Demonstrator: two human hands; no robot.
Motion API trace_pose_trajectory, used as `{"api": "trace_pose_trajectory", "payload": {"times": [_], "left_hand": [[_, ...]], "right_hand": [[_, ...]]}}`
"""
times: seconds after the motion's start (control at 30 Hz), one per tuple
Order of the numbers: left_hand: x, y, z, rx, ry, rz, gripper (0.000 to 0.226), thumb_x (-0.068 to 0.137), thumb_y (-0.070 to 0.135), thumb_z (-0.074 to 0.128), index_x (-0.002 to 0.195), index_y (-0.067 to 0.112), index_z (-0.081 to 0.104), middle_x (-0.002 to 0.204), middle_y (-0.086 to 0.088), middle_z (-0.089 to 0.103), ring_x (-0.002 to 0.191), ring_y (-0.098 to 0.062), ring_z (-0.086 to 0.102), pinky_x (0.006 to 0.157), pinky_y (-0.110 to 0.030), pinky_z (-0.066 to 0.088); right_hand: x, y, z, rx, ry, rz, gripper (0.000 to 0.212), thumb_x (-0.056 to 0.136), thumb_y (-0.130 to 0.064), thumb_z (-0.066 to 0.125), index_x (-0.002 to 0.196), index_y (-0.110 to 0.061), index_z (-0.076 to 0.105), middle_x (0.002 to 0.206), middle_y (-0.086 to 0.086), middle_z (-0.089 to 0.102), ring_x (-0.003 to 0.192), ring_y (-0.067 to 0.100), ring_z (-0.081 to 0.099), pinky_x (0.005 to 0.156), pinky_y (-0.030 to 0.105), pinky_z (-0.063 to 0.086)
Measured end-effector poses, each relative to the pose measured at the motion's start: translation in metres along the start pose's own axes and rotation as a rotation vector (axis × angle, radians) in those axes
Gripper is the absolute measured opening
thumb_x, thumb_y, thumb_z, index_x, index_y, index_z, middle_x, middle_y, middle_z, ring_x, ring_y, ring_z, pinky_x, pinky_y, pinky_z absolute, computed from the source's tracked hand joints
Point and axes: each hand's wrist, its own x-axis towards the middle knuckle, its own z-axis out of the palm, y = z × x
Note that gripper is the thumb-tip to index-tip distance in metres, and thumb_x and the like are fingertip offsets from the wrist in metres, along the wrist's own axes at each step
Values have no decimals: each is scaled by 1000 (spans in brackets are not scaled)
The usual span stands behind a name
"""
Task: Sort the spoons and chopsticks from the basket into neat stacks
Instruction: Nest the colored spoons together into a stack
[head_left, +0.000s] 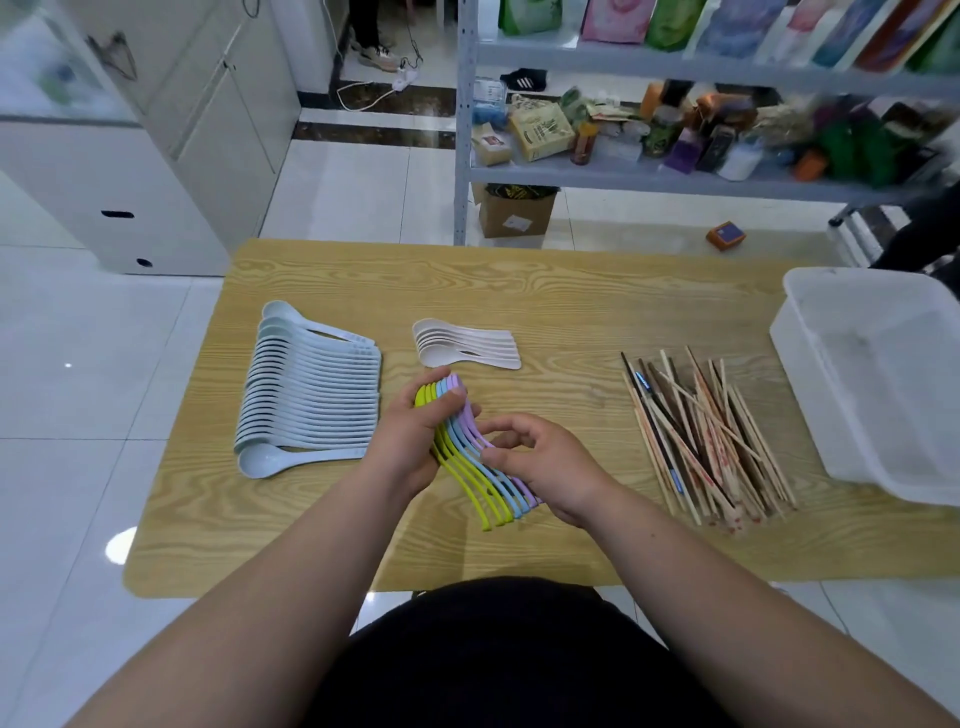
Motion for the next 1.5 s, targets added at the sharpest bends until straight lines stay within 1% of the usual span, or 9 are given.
{"api": "trace_pose_trajectory", "payload": {"times": [0.23,0.37,0.63,0.7,0.87,1.03,1.3,1.4,1.5], "left_hand": [[-10,10,-6,68,21,49,45,87,0,73,128,10,59,87,-12,73,92,-33,70,81,-46,59],[-15,13,-2,134,17,99,42,84,0,76,121,14,61,83,-11,73,89,-35,71,82,-49,60],[-18,22,-4,201,-23,103,40,82,5,80,115,21,65,102,-17,70,94,-36,71,85,-49,59],[-16,32,-7,303,-76,53,26,89,19,75,113,21,66,105,-13,68,92,-29,70,81,-44,58],[-5,58,-26,849,-163,-97,26,89,30,71,109,14,71,116,-13,69,95,-19,67,90,-45,59],[-9,56,-27,1544,-417,-182,33,91,47,63,112,21,61,102,1,67,85,-17,73,85,-36,60],[21,-1,-34,1675,-355,106,33,100,36,54,122,12,56,116,-9,61,104,-28,59,81,-35,46],[37,-31,-47,1738,-246,380,42,97,27,61,131,3,52,120,-21,59,105,-42,60,88,-42,48],[58,-56,-64,1784,-234,625,49,85,27,54,125,-1,50,107,-24,64,87,-44,65,79,-45,56]], "right_hand": [[-7,-7,18,183,-155,230,39,90,-18,75,123,-11,56,112,17,72,102,35,72,85,49,59],[-13,-8,18,176,-419,367,33,95,-5,65,127,-9,58,113,11,73,104,29,71,87,40,59],[-8,-5,23,105,-333,348,31,88,-1,73,118,-2,64,107,14,75,99,27,73,82,36,60],[-7,-6,20,-70,-223,283,31,84,-4,78,113,-3,67,104,16,75,94,25,75,82,38,61],[5,-12,7,-1242,-20,-27,9,91,-15,61,86,-21,57,75,-3,55,79,27,60,61,32,40],[14,-9,7,-1574,-73,-172,25,88,4,43,102,-14,53,92,4,59,77,29,49,59,35,35],[45,25,-25,-1451,-90,-298,46,97,-18,54,143,-11,49,132,9,54,125,30,45,96,42,49],[64,47,-34,-1356,-44,-335,68,92,-53,56,145,-11,49,133,8,53,126,29,44,107,41,42],[79,76,-38,-1304,20,-435,68,94,-54,45,142,-7,52,127,10,57,117,31,50,102,44,46]]}}
